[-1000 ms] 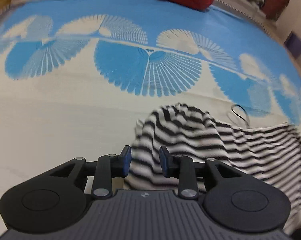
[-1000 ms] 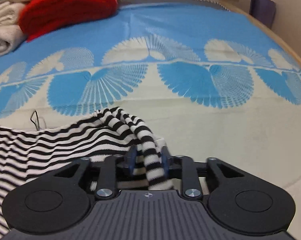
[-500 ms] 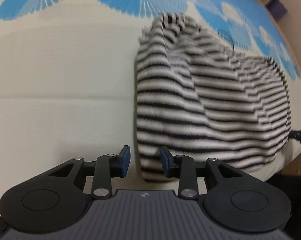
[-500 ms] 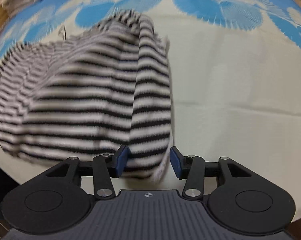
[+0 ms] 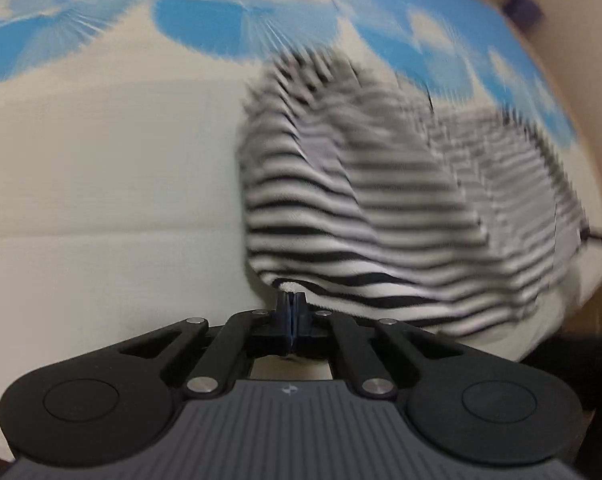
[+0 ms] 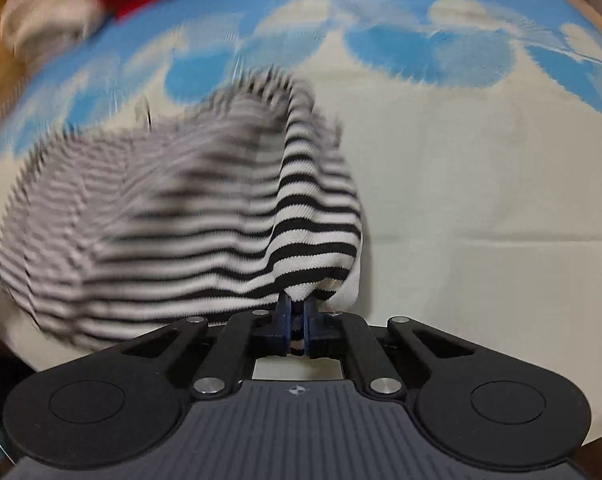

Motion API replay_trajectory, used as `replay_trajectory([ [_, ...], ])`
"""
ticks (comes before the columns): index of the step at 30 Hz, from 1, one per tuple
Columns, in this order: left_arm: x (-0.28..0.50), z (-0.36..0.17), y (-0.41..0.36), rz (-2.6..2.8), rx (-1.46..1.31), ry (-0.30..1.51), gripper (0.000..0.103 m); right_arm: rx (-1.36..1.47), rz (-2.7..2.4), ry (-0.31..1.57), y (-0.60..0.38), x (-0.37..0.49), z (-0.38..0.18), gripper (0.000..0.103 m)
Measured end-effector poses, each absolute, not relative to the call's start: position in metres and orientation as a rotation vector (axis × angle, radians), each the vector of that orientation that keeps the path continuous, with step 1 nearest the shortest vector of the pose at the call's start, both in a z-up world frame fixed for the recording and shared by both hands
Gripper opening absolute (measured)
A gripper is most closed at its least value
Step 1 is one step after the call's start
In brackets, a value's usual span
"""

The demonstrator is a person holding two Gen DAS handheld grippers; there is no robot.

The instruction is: Fold small clothes

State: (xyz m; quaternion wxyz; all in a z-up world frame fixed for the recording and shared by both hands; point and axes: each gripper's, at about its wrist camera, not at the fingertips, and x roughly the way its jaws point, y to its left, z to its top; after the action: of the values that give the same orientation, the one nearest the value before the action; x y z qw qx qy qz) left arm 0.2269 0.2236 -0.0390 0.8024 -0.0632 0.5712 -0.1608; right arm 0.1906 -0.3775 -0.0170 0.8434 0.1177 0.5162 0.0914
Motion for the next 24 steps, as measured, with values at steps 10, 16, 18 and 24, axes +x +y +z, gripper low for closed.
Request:
replay_trajectory([
  [10, 0.214, -0.059, 0.203, -0.295, 0.09, 1.343, 0.002, 0.038, 0.137, 1.294, -0.356, 0.186, -0.049, 0.006],
  [16, 0.229, -0.028, 0.196, -0.336, -0.058, 1.204, 0.003, 0.094, 0.101, 1.154, -0.362, 0.186, -0.029, 0.018],
  [18, 0.232, -0.026, 0.186, -0.378, -0.044, 1.197, 0.003, 0.091, 0.103, 1.159, -0.363, 0.189, -0.034, 0.018],
  [24, 0.236, -0.043, 0.149, -0.437, 0.065, 1.227, 0.01, 0.008, 0.096, 1.245, -0.359, 0.198, -0.059, 0.001],
])
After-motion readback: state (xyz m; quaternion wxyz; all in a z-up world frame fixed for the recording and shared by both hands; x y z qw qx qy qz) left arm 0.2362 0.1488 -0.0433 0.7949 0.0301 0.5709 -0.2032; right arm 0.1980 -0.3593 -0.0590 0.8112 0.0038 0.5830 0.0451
